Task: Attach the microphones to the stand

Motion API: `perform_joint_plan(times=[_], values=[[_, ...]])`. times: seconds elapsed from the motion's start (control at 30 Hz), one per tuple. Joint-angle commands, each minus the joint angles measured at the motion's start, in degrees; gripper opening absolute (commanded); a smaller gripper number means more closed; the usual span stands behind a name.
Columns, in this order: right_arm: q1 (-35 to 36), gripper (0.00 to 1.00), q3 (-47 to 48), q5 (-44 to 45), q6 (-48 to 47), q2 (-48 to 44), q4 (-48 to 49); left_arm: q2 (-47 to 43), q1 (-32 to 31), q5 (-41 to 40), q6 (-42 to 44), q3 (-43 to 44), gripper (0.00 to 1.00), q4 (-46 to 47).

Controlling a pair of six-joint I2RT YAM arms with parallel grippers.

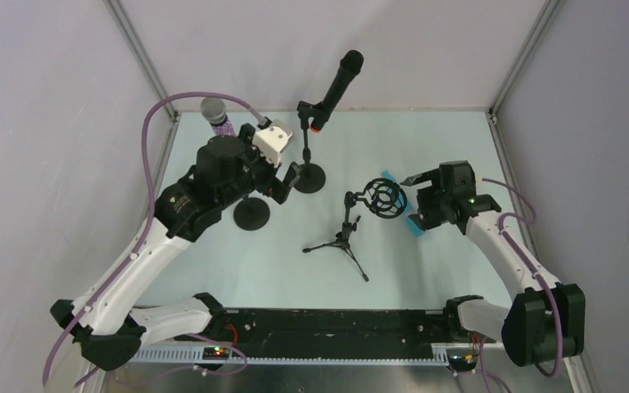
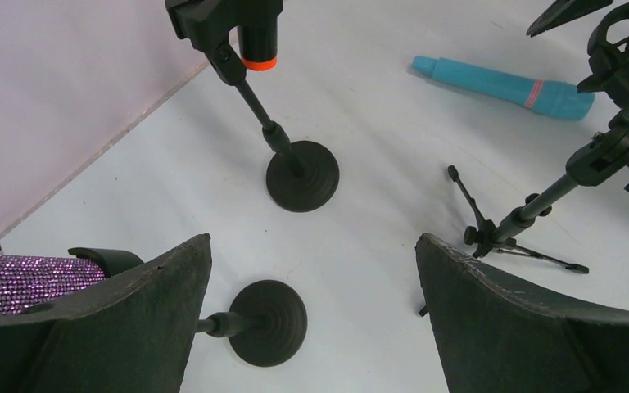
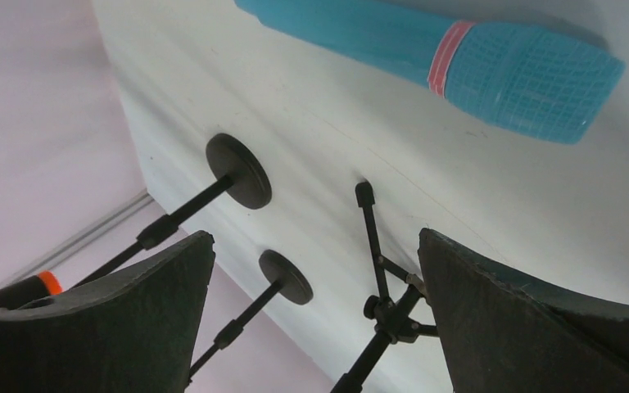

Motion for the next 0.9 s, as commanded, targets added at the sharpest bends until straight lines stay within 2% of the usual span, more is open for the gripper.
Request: perform_joint_plan(times=[0.0, 0.27, 0.57, 0.87], values=[[3.16, 0.99, 1.76, 1.76, 3.87, 1.53, 0.62, -1.11, 1.17, -0.65, -0.75, 1.27, 0.98, 0.02], [6.35, 0.99, 0.37, 5.96, 9.58, 5.72, 3.91, -0.87, 3.02, 1.67, -0.72, 1.13, 0.98, -1.08], [7.5, 0.99, -1.31, 10.76, 16.87, 13.22, 7.32, 1.07, 3.03, 2.69, -0.96, 4.8, 0.98, -2.11], [8.21, 0.99, -2.72, 18.29, 22.09, 13.72, 7.27, 2.46, 3.48, 3.0, -2.77, 8.18, 0.98, -3.31]])
